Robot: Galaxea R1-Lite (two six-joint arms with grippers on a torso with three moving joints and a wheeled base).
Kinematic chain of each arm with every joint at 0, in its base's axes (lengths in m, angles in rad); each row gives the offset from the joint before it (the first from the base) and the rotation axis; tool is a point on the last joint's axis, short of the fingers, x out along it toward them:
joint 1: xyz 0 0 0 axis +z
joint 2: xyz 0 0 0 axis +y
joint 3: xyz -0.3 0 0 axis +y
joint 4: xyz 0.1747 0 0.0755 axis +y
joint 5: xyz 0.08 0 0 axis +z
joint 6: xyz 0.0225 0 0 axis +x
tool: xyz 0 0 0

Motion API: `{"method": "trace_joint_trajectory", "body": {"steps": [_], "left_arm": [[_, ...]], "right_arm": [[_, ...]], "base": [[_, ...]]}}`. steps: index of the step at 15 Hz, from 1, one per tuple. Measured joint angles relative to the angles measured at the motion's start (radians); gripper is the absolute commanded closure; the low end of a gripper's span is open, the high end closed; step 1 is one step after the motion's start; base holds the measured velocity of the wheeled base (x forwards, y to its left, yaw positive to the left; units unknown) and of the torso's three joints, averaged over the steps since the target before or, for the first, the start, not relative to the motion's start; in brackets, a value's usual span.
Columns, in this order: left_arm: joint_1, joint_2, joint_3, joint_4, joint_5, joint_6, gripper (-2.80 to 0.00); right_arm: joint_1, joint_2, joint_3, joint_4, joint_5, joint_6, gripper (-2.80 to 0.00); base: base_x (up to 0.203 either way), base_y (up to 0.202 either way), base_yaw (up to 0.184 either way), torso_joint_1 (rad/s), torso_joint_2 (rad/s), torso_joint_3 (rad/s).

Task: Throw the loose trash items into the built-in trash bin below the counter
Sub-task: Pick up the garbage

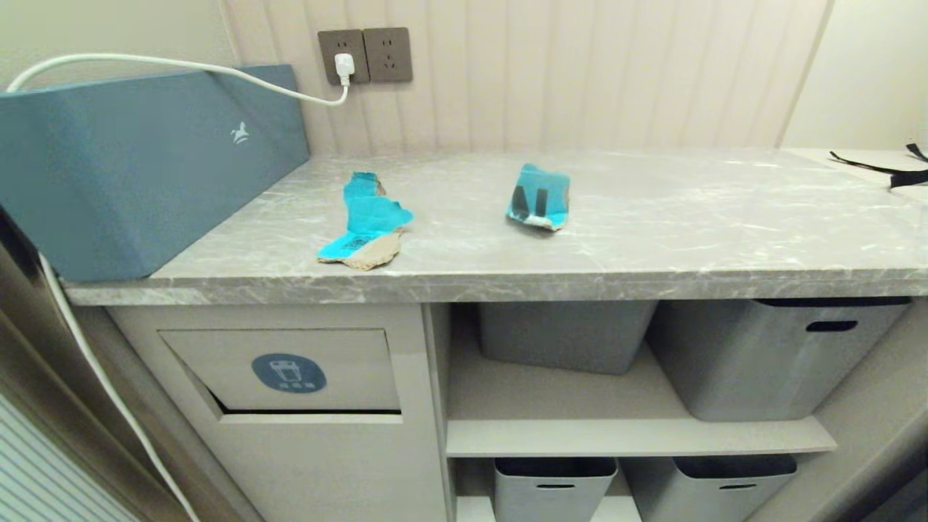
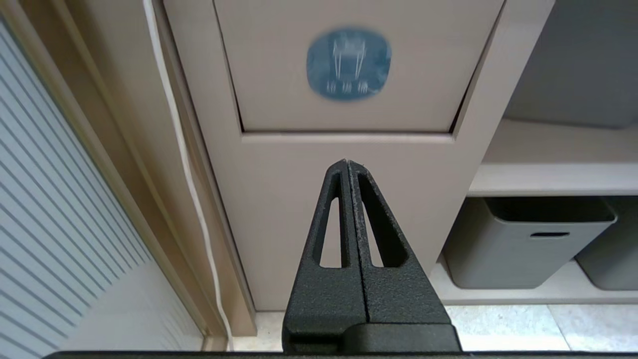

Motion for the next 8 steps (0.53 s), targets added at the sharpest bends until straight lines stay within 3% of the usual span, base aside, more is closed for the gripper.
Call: {"method": "trace_joint_trajectory", "body": {"steps": [8], "left_arm": [[0.0, 0.0, 0.0, -0.001, -0.001, 0.003, 0.0]], "right_arm": [[0.0, 0.0, 0.0, -0.001, -0.003, 0.008, 0.0]], "base": [[0.0, 0.0, 0.0, 0.2, -0.48, -0.283]]}}
